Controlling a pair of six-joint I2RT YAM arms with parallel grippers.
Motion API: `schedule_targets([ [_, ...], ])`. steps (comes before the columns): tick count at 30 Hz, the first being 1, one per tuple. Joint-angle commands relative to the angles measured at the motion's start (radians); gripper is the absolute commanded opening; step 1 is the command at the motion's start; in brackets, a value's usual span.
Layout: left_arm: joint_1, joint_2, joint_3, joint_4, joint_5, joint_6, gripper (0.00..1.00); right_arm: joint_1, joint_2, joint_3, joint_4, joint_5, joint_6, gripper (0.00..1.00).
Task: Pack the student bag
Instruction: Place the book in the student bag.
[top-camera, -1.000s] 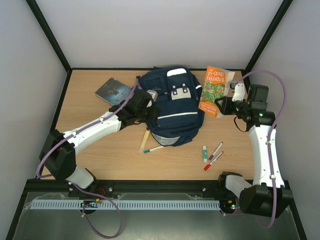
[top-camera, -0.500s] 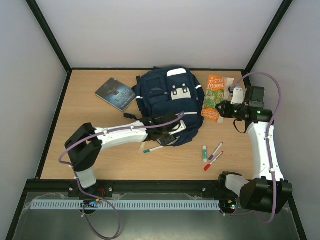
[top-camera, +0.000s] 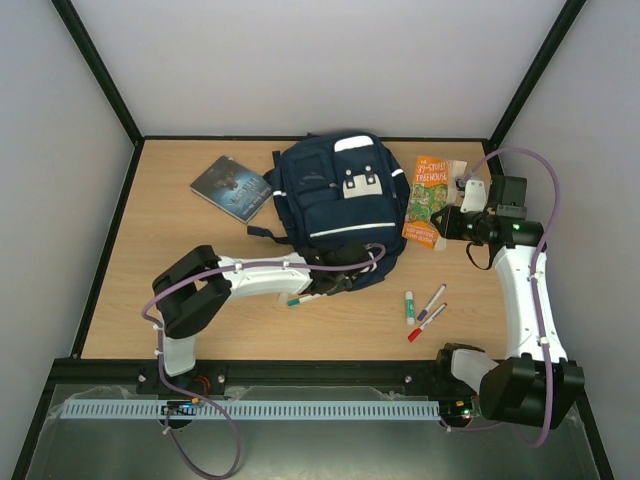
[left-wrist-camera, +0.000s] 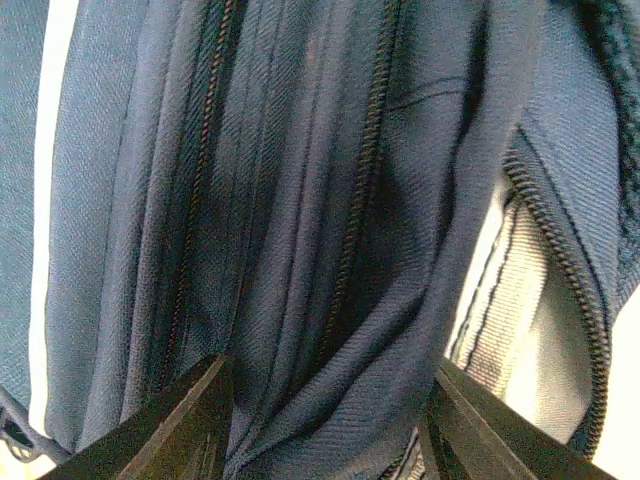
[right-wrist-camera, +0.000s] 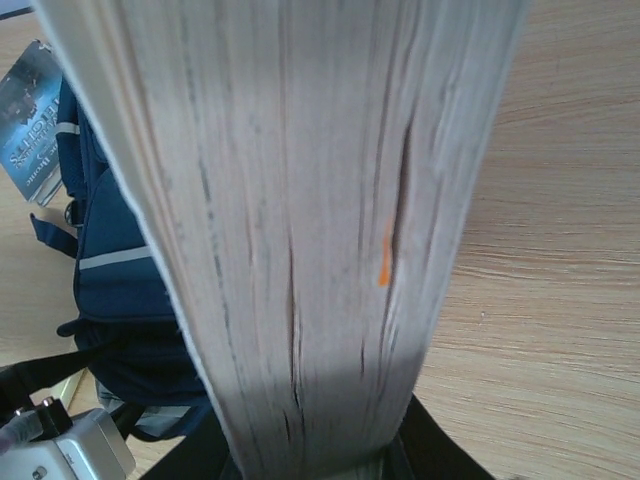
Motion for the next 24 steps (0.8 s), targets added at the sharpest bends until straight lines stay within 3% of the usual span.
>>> schedule_targets([
  [1,-0.016,0.012,-0.017,0.139,-0.145,0.041,0.50,-0.002,-0.028,0.002,0.027,-0.024,0.000,0.01],
  [6,-0.027,-0.020,0.011,0.185,-0.184,0.026,0.34,-0.002,-0.023,0.019,0.012,-0.019,0.002,0.01],
  [10,-0.026,-0.035,0.041,0.198,-0.207,0.027,0.27,-0.002,-0.011,0.058,-0.009,-0.024,0.004,0.01],
  [14,-0.025,-0.048,0.044,0.239,-0.252,0.032,0.04,-0.002,-0.001,0.093,-0.024,-0.026,0.010,0.01],
  [24,0.018,-0.082,0.108,0.312,-0.302,0.025,0.02,-0.002,0.006,0.205,-0.136,-0.053,-0.005,0.01],
])
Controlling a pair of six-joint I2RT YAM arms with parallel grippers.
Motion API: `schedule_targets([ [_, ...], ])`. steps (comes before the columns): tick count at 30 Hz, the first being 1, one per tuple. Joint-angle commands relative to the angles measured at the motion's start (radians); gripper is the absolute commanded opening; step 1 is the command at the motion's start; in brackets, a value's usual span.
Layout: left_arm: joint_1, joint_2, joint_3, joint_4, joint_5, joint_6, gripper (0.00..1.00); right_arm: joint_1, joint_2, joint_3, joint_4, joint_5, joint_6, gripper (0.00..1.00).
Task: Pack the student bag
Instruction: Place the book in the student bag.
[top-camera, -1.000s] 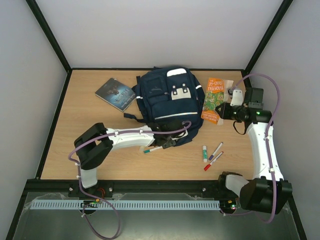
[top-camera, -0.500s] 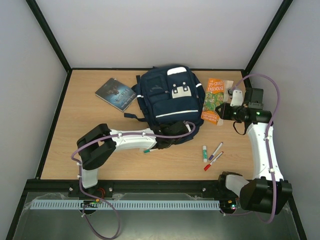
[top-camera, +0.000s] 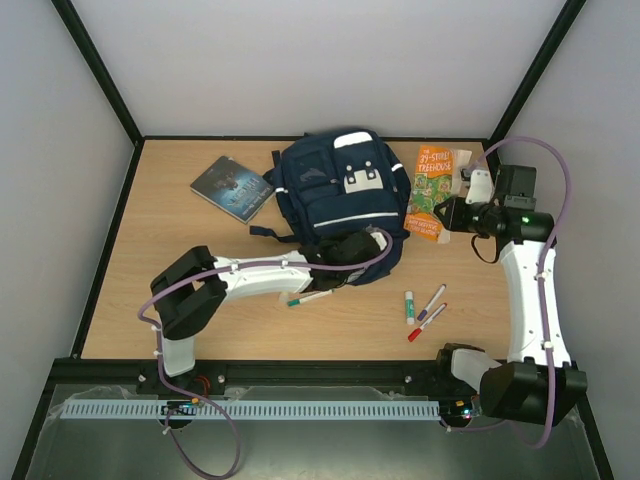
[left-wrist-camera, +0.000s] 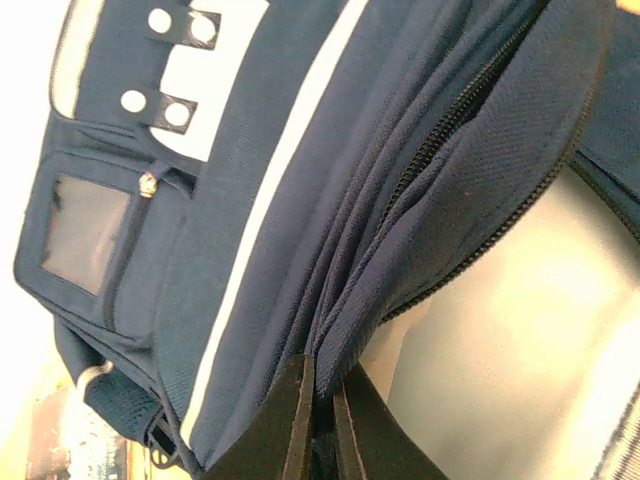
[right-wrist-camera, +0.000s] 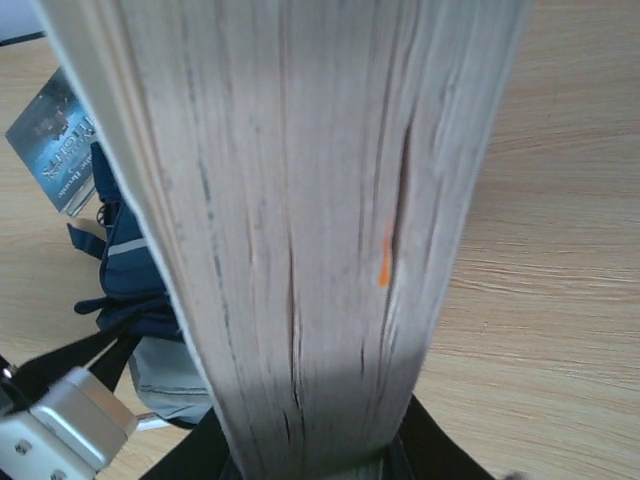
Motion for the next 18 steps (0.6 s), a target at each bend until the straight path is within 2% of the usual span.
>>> schedule_targets([
  [1,0.044,-0.082,0.091,0.110,-0.069,-0.021,0.03,-0.002,-0.010,0.098,-0.067,-0.060,-0.006,0.01],
  [8,0.119,-0.160,0.132,0.148,0.010,-0.125,0.03,-0.002,-0.006,0.095,-0.140,-0.224,-0.004,0.01],
  [14,0.163,-0.146,0.202,0.125,0.044,-0.200,0.02,-0.002,0.034,0.055,-0.227,-0.489,-0.010,0.01],
  [18,0.193,-0.139,0.207,0.136,0.083,-0.264,0.02,-0.002,0.004,0.010,-0.208,-0.585,0.053,0.01],
])
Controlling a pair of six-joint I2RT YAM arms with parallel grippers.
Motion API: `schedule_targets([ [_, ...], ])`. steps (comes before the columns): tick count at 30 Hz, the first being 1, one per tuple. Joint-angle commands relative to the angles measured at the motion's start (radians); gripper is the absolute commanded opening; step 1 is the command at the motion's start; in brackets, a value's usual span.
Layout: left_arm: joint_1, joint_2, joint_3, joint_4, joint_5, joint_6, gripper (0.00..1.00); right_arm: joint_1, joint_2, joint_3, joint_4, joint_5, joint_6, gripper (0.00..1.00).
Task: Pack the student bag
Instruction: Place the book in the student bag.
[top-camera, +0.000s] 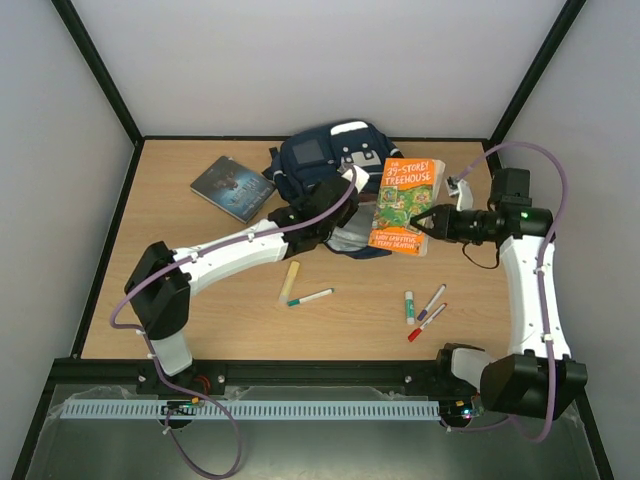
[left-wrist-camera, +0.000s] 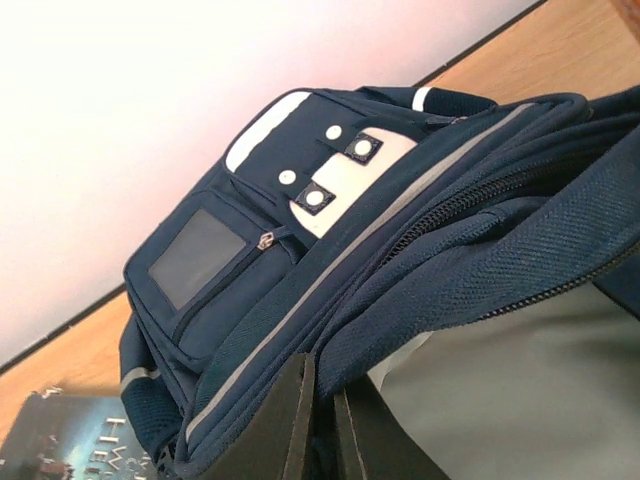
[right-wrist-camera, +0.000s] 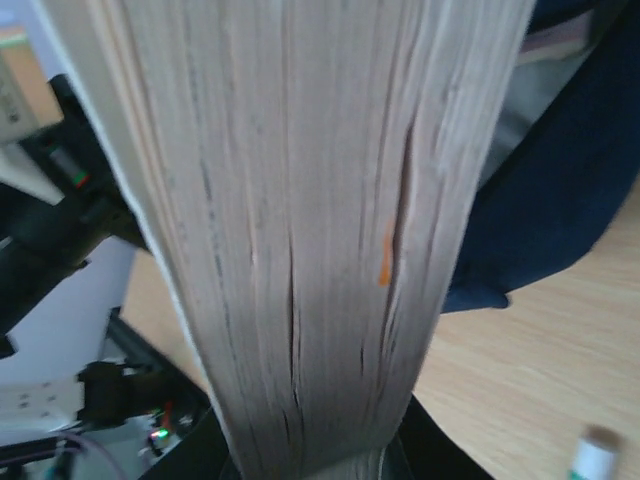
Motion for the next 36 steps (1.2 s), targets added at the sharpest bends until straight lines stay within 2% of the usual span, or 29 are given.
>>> schedule_targets([
  [1,0.029,-0.020,0.049,0.084,0.024,-0.101,0.02,-0.002,-0.037,-0.046,-0.027,-0.244,0.065,0.01],
  [5,0.033,-0.010,0.049,0.086,0.022,-0.119,0.02,-0.002,-0.048,-0.100,-0.072,-0.317,0.102,0.01],
  [15,0.055,-0.016,0.030,0.085,0.053,-0.174,0.02,0.066,0.055,-0.171,-0.229,-0.281,0.040,0.01],
  [22,0.057,-0.017,0.037,0.073,0.058,-0.171,0.02,0.193,0.065,-0.255,-0.190,-0.253,0.085,0.01],
  [26,0.056,-0.027,0.020,0.076,0.057,-0.181,0.02,0.198,0.080,-0.265,-0.171,-0.315,0.105,0.01],
  [30,0.055,-0.047,-0.003,0.087,0.064,-0.197,0.03,0.199,0.067,-0.324,-0.077,-0.372,0.192,0.01],
  [36,0.056,-0.079,-0.005,0.049,0.104,-0.225,0.02,0.199,0.074,-0.340,0.012,-0.396,0.244,0.01],
])
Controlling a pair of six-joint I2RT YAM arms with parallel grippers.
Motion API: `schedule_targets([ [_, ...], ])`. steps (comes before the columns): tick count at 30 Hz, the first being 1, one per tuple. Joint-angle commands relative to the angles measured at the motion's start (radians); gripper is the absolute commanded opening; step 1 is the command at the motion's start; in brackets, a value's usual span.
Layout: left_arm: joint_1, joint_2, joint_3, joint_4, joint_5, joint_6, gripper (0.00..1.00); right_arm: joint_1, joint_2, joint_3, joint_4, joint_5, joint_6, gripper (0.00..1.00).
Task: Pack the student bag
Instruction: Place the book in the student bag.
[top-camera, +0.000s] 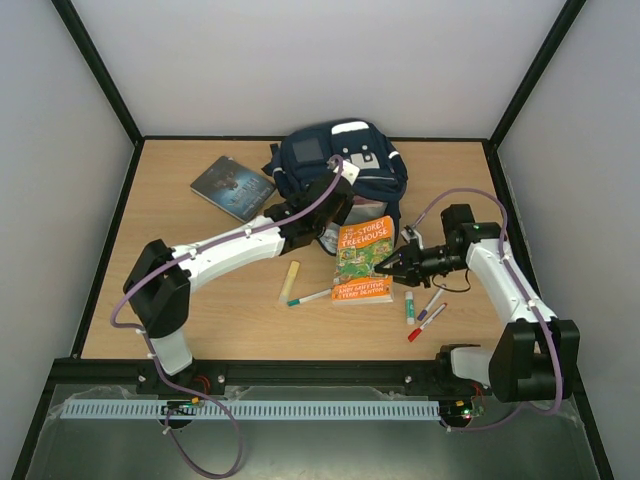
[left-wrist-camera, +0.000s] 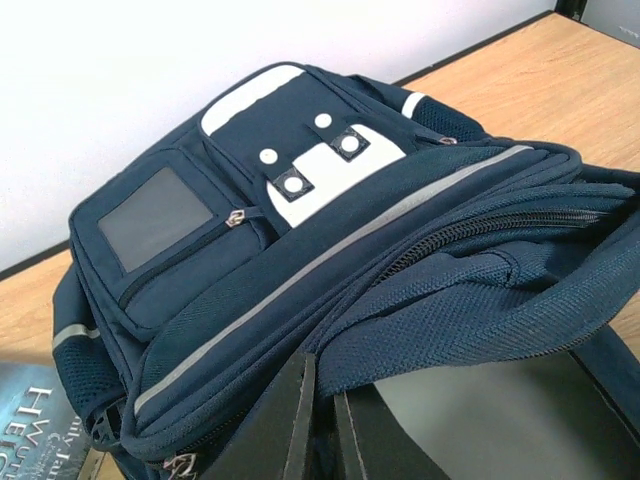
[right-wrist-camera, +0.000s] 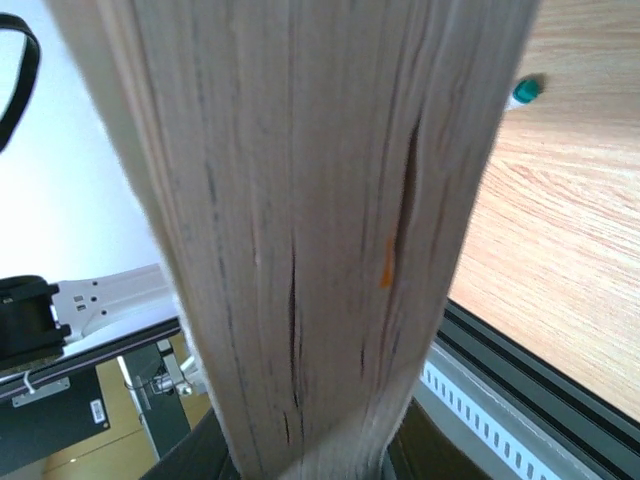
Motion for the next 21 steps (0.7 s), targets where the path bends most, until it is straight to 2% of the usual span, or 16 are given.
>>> schedule_targets([
  [1,0.009,-0.085,-0.002,0.058,0.008,-0.045,0.03,0.003,0.002,0.007,0.069,-0.109,0.065,0.01],
  [7,0.009,-0.087,-0.018,0.056,0.017,-0.075,0.02,0.003,0.053,-0.027,0.214,-0.131,0.169,0.01],
  [16,0.010,-0.109,-0.037,0.045,0.015,-0.114,0.02,-0.004,0.127,-0.070,0.370,-0.117,0.201,0.01],
  [21,0.009,-0.122,-0.044,0.037,0.002,-0.162,0.02,-0.013,0.127,-0.124,0.388,-0.005,0.230,0.01],
])
